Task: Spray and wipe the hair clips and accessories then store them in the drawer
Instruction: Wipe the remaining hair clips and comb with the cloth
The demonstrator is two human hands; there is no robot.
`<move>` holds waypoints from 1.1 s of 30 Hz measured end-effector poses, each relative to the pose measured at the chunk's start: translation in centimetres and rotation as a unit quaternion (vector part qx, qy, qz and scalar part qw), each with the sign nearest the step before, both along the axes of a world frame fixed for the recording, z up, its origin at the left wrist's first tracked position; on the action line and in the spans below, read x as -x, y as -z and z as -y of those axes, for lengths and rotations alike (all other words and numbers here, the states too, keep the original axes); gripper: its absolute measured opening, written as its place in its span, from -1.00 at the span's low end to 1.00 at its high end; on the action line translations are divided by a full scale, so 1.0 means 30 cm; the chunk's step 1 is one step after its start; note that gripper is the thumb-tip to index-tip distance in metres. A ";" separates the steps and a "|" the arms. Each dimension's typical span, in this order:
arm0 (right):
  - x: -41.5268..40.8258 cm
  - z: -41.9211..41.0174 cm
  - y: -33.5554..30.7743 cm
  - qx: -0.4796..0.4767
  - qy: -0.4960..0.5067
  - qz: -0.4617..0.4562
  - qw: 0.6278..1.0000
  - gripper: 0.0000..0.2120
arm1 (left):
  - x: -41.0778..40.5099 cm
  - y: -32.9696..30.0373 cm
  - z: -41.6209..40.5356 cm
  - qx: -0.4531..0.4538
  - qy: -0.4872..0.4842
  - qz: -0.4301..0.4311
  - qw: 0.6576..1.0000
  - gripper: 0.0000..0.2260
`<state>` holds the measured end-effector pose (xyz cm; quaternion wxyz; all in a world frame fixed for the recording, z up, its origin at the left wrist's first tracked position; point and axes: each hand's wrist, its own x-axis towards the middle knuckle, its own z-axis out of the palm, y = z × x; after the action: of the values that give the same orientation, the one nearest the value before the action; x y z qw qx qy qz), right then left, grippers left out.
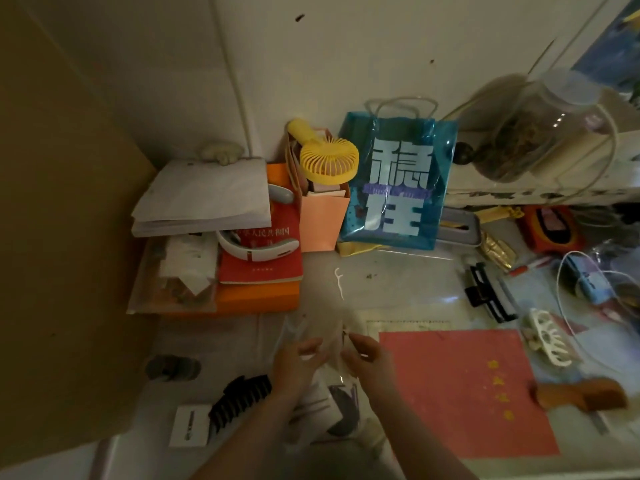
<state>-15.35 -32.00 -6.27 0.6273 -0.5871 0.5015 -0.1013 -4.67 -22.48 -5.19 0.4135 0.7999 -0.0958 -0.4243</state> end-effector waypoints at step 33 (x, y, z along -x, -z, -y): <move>0.389 0.150 -0.094 0.170 0.081 -0.074 0.979 -0.84 | 0.092 -0.053 0.050 0.031 0.167 0.214 0.962 -0.70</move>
<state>-27.02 -36.50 -3.43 0.4692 -0.6487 0.5677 -0.1918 -7.42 -23.99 -3.61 0.3314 0.8315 -0.3275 -0.3026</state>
